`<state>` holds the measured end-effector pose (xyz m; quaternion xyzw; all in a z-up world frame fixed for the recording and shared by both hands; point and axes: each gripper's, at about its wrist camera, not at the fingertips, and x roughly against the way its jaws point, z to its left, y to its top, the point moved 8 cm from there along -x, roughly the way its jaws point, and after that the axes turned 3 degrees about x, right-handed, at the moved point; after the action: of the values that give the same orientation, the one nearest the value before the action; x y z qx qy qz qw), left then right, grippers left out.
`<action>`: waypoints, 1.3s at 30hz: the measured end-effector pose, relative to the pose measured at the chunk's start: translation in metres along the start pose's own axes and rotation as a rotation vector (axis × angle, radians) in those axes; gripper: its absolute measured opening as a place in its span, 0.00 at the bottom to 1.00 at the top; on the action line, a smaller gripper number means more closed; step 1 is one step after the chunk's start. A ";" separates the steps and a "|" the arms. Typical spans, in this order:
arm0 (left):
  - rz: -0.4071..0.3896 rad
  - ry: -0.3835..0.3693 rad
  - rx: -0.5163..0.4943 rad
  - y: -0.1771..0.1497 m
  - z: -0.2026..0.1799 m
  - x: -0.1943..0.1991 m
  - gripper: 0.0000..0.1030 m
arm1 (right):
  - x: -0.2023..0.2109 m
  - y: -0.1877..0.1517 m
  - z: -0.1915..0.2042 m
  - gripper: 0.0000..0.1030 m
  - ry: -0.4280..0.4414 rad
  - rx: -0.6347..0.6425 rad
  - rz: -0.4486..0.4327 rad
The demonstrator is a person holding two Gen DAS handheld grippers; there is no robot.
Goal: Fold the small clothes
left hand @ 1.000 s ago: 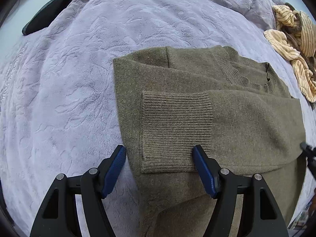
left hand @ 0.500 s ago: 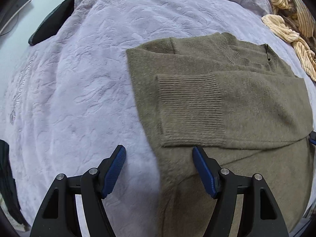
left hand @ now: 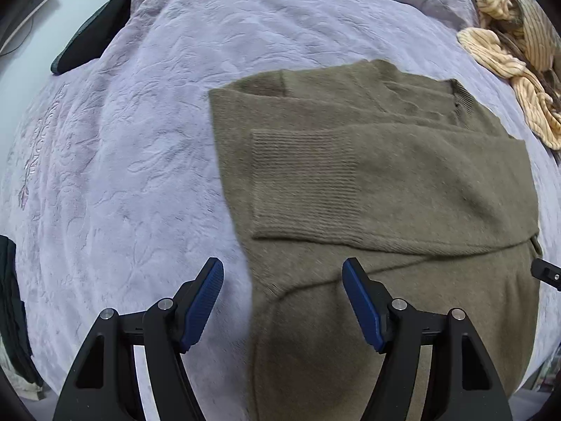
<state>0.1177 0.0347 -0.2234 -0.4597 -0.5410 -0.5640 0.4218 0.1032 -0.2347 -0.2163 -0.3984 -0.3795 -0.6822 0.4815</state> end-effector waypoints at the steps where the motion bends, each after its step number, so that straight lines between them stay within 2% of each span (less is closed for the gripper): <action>1: 0.007 -0.009 0.002 -0.002 -0.004 0.001 0.69 | 0.000 -0.003 0.003 0.48 -0.011 0.015 0.006; 3: 0.026 -0.024 0.011 -0.010 -0.009 0.005 0.69 | 0.001 -0.009 0.005 0.52 -0.040 0.048 0.009; 6: 0.036 -0.020 0.000 -0.020 -0.018 0.011 0.69 | 0.004 -0.019 0.006 0.53 -0.052 0.076 0.031; 10: 0.043 -0.012 -0.013 -0.036 -0.032 0.019 0.69 | 0.012 -0.035 -0.001 0.63 -0.059 0.071 0.054; 15: 0.047 -0.012 -0.014 -0.056 -0.050 0.030 0.69 | 0.023 -0.055 -0.014 0.67 -0.053 0.065 0.074; 20: 0.063 -0.035 0.008 -0.072 -0.066 0.040 0.70 | 0.028 -0.070 -0.026 0.68 -0.045 0.065 0.104; 21: 0.071 -0.045 0.017 -0.076 -0.068 0.041 0.73 | 0.029 -0.073 -0.028 0.71 -0.043 0.067 0.109; 22: 0.082 -0.051 0.028 -0.081 -0.069 0.042 0.91 | 0.030 -0.075 -0.030 0.75 -0.041 0.070 0.111; 23: 0.084 -0.052 0.039 -0.085 -0.071 0.044 0.99 | 0.032 -0.077 -0.031 0.77 -0.041 0.073 0.108; 28: 0.120 -0.043 0.057 -0.109 -0.077 0.049 0.99 | 0.042 -0.081 -0.037 0.79 -0.039 0.097 0.087; 34: 0.156 -0.012 0.085 -0.133 -0.075 0.055 0.99 | 0.045 -0.089 -0.048 0.79 -0.022 0.101 0.109; 39: 0.170 0.012 0.160 -0.149 -0.060 0.065 0.98 | 0.043 -0.097 -0.055 0.79 -0.005 0.096 0.125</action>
<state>-0.0449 -0.0149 -0.1930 -0.4652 -0.5411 -0.4839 0.5066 -0.0088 -0.2757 -0.2116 -0.3994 -0.3872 -0.6309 0.5408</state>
